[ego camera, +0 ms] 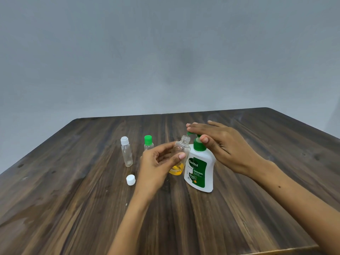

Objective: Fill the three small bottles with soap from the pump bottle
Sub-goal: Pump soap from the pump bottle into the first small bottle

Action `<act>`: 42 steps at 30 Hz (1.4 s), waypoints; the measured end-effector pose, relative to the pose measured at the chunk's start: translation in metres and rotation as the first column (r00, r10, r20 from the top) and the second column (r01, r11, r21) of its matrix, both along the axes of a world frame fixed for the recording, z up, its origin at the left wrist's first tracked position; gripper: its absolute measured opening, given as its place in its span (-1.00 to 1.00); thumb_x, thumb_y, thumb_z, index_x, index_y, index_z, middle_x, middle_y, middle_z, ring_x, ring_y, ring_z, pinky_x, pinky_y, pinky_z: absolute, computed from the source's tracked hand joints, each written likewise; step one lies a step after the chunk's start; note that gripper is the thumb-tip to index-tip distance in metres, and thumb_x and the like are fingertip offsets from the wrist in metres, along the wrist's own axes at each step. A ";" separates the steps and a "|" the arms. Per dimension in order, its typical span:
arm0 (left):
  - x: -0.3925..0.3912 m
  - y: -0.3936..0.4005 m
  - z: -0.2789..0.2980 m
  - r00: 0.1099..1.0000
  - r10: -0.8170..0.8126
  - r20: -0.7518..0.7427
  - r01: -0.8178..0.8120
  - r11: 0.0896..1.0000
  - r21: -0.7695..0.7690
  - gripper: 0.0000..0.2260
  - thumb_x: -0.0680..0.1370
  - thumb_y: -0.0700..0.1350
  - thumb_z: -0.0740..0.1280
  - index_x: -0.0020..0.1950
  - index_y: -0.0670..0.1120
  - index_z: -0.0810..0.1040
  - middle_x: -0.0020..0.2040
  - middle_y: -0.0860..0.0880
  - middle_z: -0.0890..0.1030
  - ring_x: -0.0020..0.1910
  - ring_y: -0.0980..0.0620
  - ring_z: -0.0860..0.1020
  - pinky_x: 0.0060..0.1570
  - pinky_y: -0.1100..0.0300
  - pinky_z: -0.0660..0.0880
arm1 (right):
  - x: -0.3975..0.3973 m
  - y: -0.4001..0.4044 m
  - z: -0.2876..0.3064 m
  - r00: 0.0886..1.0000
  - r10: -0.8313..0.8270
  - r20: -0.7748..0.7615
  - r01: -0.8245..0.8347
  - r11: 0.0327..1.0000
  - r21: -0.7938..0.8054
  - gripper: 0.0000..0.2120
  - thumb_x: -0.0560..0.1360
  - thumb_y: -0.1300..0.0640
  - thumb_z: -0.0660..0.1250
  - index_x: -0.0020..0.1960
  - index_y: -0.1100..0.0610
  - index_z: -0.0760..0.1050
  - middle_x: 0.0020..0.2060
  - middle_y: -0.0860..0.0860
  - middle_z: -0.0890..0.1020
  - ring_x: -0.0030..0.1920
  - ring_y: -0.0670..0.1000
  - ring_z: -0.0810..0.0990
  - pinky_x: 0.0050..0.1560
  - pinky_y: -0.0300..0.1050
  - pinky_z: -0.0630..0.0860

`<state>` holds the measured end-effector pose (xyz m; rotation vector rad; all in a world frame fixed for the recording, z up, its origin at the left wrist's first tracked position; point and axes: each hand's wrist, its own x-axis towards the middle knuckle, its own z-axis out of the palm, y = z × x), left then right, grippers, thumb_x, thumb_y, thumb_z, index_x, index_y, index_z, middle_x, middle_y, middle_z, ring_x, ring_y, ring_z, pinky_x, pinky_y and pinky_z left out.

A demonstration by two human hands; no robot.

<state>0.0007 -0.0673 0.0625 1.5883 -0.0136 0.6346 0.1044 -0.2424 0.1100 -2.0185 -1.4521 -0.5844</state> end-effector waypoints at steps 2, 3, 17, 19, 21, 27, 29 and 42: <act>0.001 -0.001 0.000 1.000 -0.005 -0.001 0.005 1.000 -0.007 -0.58 0.31 -0.07 0.49 0.15 -0.13 0.63 -0.01 -0.02 0.72 0.03 0.08 0.68 0.05 0.27 0.58 | -0.001 0.000 -0.003 1.000 0.002 -0.002 -0.002 1.000 0.026 -0.31 0.60 -0.32 -0.16 0.32 0.08 0.51 0.29 -0.09 0.55 0.37 -0.14 0.43 0.38 0.01 0.37; 0.002 -0.001 0.000 1.000 -0.008 -0.001 0.008 1.000 -0.013 -0.58 0.31 -0.08 0.49 0.14 -0.13 0.63 -0.01 -0.02 0.73 0.03 0.08 0.68 0.04 0.28 0.58 | -0.001 0.000 -0.005 1.000 0.003 -0.004 -0.002 0.999 0.032 -0.31 0.60 -0.32 -0.16 0.32 0.08 0.51 0.29 -0.09 0.55 0.37 -0.14 0.42 0.37 0.01 0.38; 0.001 0.001 0.001 1.000 -0.003 0.002 0.003 1.000 0.005 -0.57 0.33 -0.09 0.48 0.18 -0.16 0.62 0.01 -0.03 0.72 0.04 0.08 0.67 0.03 0.29 0.57 | 0.000 -0.002 0.000 1.000 0.010 0.012 -0.010 1.000 -0.015 -0.27 0.58 -0.35 -0.19 0.34 0.08 0.49 0.31 -0.08 0.53 0.37 -0.14 0.42 0.42 -0.01 0.30; 0.001 0.001 0.001 1.000 -0.007 -0.001 0.007 1.000 0.005 -0.56 0.33 -0.09 0.48 0.19 -0.16 0.62 0.02 -0.04 0.72 0.05 0.08 0.67 0.03 0.30 0.57 | 0.001 -0.003 0.003 1.000 0.015 0.001 -0.015 1.000 -0.020 -0.27 0.58 -0.35 -0.21 0.36 0.07 0.47 0.34 -0.08 0.50 0.39 -0.15 0.39 0.45 -0.03 0.25; 0.001 0.002 0.001 1.000 -0.007 0.000 0.007 1.000 0.005 -0.56 0.33 -0.08 0.48 0.19 -0.15 0.62 0.02 -0.03 0.72 0.05 0.08 0.67 0.03 0.29 0.57 | 0.002 -0.003 0.005 1.000 0.015 0.000 -0.015 1.000 -0.026 -0.26 0.58 -0.35 -0.22 0.37 0.07 0.46 0.35 -0.09 0.49 0.40 -0.15 0.38 0.46 -0.03 0.22; 0.000 0.002 -0.001 1.000 0.003 -0.009 -0.003 1.000 -0.002 -0.56 0.32 -0.08 0.48 0.18 -0.15 0.62 0.02 -0.03 0.72 0.05 0.07 0.67 0.05 0.26 0.58 | 0.000 0.000 0.000 0.999 0.022 -0.047 -0.020 0.999 0.033 -0.28 0.58 -0.34 -0.17 0.28 0.07 0.55 0.24 -0.13 0.57 0.32 -0.19 0.45 0.40 0.01 0.33; -0.001 0.002 0.000 1.000 0.001 -0.005 -0.001 1.000 -0.010 -0.59 0.33 -0.10 0.48 0.16 -0.14 0.63 0.00 -0.03 0.72 0.03 0.08 0.68 0.01 0.30 0.57 | 0.000 0.000 0.002 0.999 0.018 -0.045 -0.017 1.000 0.021 -0.27 0.58 -0.35 -0.19 0.28 0.06 0.55 0.26 -0.12 0.56 0.33 -0.18 0.44 0.41 0.02 0.31; -0.001 -0.001 0.000 1.000 0.008 0.000 -0.008 1.000 -0.002 -0.60 0.31 -0.08 0.48 0.14 -0.09 0.63 -0.01 0.00 0.72 0.03 0.09 0.68 0.01 0.31 0.57 | -0.001 -0.001 0.009 0.994 0.028 -0.103 -0.028 1.000 0.011 -0.21 0.54 -0.39 -0.21 0.28 0.08 0.55 0.28 -0.08 0.55 0.35 -0.14 0.44 0.42 0.04 0.31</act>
